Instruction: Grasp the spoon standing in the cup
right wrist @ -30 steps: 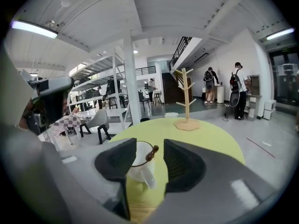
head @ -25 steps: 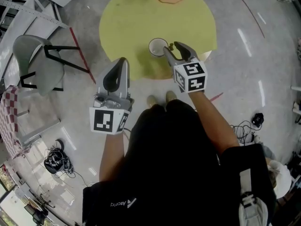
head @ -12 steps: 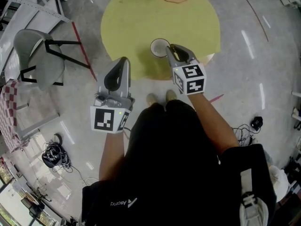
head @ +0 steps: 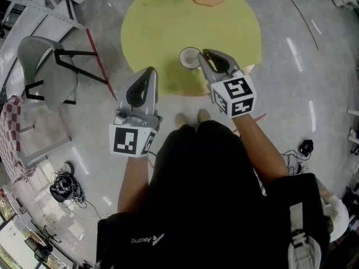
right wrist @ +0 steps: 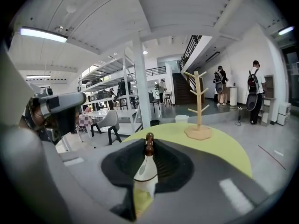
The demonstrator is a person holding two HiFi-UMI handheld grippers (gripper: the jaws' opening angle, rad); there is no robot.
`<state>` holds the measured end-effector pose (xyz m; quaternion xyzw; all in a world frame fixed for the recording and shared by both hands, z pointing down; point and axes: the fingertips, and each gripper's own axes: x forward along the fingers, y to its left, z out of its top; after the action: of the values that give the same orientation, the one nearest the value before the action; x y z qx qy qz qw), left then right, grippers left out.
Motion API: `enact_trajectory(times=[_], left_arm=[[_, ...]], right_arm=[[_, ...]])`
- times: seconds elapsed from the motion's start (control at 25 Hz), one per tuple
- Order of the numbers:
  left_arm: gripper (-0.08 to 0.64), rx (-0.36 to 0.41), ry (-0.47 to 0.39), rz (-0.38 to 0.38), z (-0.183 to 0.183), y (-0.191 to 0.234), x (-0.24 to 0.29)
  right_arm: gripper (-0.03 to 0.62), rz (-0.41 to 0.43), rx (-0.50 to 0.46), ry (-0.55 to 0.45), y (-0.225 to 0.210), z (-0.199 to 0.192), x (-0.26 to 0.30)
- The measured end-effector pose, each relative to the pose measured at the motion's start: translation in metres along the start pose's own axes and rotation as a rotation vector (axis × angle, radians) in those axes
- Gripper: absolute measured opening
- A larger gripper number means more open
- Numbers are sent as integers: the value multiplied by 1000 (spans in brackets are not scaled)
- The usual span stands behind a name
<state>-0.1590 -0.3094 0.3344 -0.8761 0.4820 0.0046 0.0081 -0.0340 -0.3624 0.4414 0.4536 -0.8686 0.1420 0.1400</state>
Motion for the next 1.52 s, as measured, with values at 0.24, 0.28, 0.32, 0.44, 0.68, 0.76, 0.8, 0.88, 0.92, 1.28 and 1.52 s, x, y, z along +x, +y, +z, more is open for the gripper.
enact_trajectory(times=[0.24, 0.28, 0.32, 0.44, 0.68, 0.76, 0.8, 0.88, 0.92, 1.28, 1.52], left_arm=[[9, 7, -21, -3, 11, 0, -5], [9, 8, -25, -2, 13, -1, -6], [10, 10, -29, -1, 16, -2, -7], [9, 13, -44, 0, 25, -5, -9], [9, 20, -78, -5, 43, -12, -13], [9, 22, -85, -7, 46, -15, -16], [9, 23, -87, -8, 47, -16, -17], [9, 27, -90, -10, 49, -20, -19], [9, 27, -92, -11, 49, -21, -20], [10, 29, -103, -14, 54, -36, -22], [9, 32, -107, -10, 57, -42, -24]], right_arm=[[55, 32, -36, -80, 8, 44, -23], [55, 41, -40, -92, 10, 50, -28], [55, 51, -44, -103, 12, 56, -33], [55, 79, -55, -131, 18, 72, -48], [54, 124, -65, -179, 31, 97, -75], [54, 135, -67, -191, 35, 101, -84], [54, 138, -67, -196, 37, 102, -87], [54, 143, -67, -201, 40, 102, -94], [54, 144, -67, -202, 40, 102, -98], [54, 154, -71, -203, 40, 98, -112], [54, 157, -72, -213, 40, 100, -117]])
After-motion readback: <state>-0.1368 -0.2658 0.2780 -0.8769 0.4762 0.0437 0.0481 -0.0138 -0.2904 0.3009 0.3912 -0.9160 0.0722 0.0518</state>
